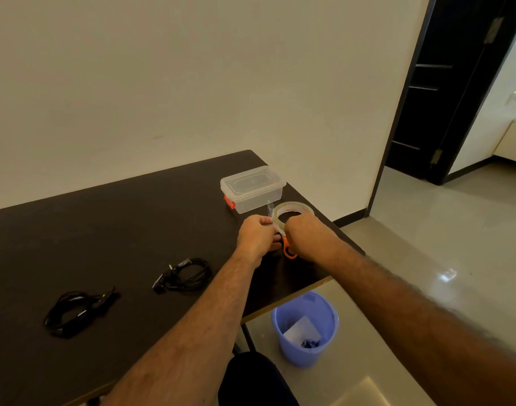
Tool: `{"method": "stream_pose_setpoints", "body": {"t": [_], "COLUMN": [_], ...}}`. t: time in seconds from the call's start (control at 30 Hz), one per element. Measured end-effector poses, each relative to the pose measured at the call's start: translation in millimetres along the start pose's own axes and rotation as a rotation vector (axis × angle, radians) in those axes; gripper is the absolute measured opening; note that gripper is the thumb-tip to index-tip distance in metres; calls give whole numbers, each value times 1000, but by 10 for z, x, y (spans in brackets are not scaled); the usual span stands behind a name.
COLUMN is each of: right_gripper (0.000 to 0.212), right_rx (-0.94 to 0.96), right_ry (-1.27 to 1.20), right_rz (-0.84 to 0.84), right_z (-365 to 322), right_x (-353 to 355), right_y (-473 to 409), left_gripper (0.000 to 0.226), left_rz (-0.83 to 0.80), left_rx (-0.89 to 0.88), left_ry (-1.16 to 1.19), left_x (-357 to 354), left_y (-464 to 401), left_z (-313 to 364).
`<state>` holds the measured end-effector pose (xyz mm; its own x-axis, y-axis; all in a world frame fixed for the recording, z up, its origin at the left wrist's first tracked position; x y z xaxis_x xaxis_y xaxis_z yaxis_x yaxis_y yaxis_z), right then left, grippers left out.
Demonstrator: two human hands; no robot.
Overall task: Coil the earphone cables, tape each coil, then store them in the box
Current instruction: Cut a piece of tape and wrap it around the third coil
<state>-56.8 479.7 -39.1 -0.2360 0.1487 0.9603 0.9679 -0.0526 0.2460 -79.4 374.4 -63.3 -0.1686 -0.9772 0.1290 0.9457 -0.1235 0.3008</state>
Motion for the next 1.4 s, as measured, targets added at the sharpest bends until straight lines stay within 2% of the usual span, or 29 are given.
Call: {"method": "stream_pose_setpoints", "body": {"t": [0.03, 0.07, 0.13, 0.17, 0.3, 0.37, 0.43, 0.5, 0.53, 0.6, 0.7, 0.77, 0.83, 0.93, 1.07, 1.23, 1.4], "right_gripper": [21, 23, 42, 45, 34, 22, 16, 17, 16, 17, 31, 30, 19, 6, 10, 6, 7], "right_rx": [45, 29, -46, -67, -37, -8, 35, 81, 101, 165, 279, 347, 405, 477, 563, 636, 632], "right_ry": [-23, 22, 102, 76, 33, -38, -169, -413, -588, -936, -1163, -1170, -1171, -1136, -1121, -1097, -1048], "right_rz": [85, 43, -120, -140, -8, 147, 330, 411, 383, 205, -44, -95, -111, -69, 39, 93, 161], "right_z": [-15, 1, 54, 22, 51, 79, 75, 64, 30, -185, -637, -979, -1327, -1828, -2465, -3161, -3391], "right_x": [54, 10, -85, -43, 13, 83, 250, 384, 409, 372, 261, 229, 213, 227, 259, 158, 86], "right_y": [-3, 7, 5, -12, 13, 50, 100, 138, 147, 144, 135, 110, 105, 136, 211, 338, 395], "left_gripper": [20, 20, 21, 21, 20, 17, 17, 15, 13, 12, 12, 13, 15, 12, 15, 14, 20], "left_rz": [-5, -9, -14, -17, -26, -37, -55, -66, -72, -89, -107, -99, -70, 17, 144, 211, 353], "left_rx": [-1, -4, -2, 0, 3, -6, -26, -55, -68, -101, -140, -143, -139, -129, -58, 0, -21], "left_ry": [14, 25, 24, 14, -34, -55, -83, -119, -129, -135, -155, -175, -189, -186, -20, 197, 129], "left_x": [-11, -16, -22, -13, 106, 216, 350, 507, 592, 786, 1082, 1331, 1615, 2113, 2783, 3416, 3834], "left_y": [3, 6, 15, 19, 44, 78, 133, 204, 246, 356, 521, 640, 743, 900, 1096, 1293, 1376], "left_z": [-4, -4, -10, -8, 9, 39, 87, 153, 182, 241, 292, 291, 279, 218, 48, -236, -468]}}
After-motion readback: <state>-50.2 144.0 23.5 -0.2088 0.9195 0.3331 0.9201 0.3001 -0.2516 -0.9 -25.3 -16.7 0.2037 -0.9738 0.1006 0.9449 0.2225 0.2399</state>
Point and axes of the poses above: each hand's wrist, its own y-axis away from the middle knuckle, its own x-axis out of the back of the hand, z = x × y, the point moved 9 cm from there along -y, towards the middle knuckle, and after that the axes turned 3 degrees about x, right-handed, at the moved point
